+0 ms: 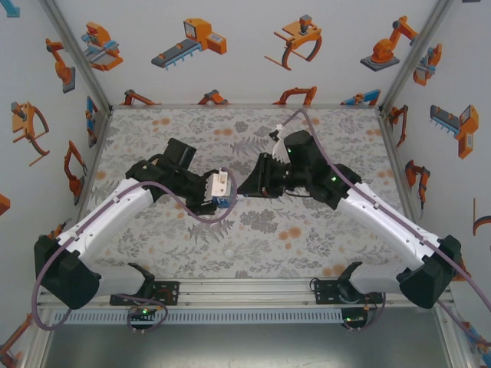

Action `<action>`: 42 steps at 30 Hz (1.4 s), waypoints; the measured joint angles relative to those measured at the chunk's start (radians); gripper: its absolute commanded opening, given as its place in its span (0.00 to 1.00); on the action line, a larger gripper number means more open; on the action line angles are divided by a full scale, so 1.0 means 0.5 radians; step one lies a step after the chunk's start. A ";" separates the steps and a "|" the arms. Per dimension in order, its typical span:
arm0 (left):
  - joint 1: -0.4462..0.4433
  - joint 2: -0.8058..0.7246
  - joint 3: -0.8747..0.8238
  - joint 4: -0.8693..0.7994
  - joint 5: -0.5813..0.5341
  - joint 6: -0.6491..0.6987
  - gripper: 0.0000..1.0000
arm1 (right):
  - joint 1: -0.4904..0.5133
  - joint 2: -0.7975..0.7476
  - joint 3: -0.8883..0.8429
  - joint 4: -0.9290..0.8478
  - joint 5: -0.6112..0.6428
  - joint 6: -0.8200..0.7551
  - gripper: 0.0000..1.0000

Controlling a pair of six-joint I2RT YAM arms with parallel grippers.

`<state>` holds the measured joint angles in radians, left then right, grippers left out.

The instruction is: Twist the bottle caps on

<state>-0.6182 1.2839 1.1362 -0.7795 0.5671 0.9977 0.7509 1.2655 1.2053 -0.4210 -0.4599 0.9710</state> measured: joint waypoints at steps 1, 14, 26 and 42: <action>0.000 0.000 -0.002 -0.001 -0.013 0.000 0.00 | -0.003 0.007 -0.008 0.003 -0.005 0.069 0.10; -0.038 -0.031 -0.003 0.156 0.126 -0.006 0.00 | 0.005 -0.023 0.247 -0.191 0.214 -0.243 0.59; -0.038 -0.037 -0.003 0.185 0.171 -0.006 0.00 | 0.005 -0.170 0.386 -0.267 -0.068 -1.969 0.58; -0.038 -0.037 -0.003 0.190 0.175 -0.005 0.00 | 0.078 -0.123 0.285 -0.301 -0.407 -3.083 0.47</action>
<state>-0.6373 1.2652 1.1347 -0.6846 0.6548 0.9951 0.7898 1.2041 1.3479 -0.5713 -0.6632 -0.5705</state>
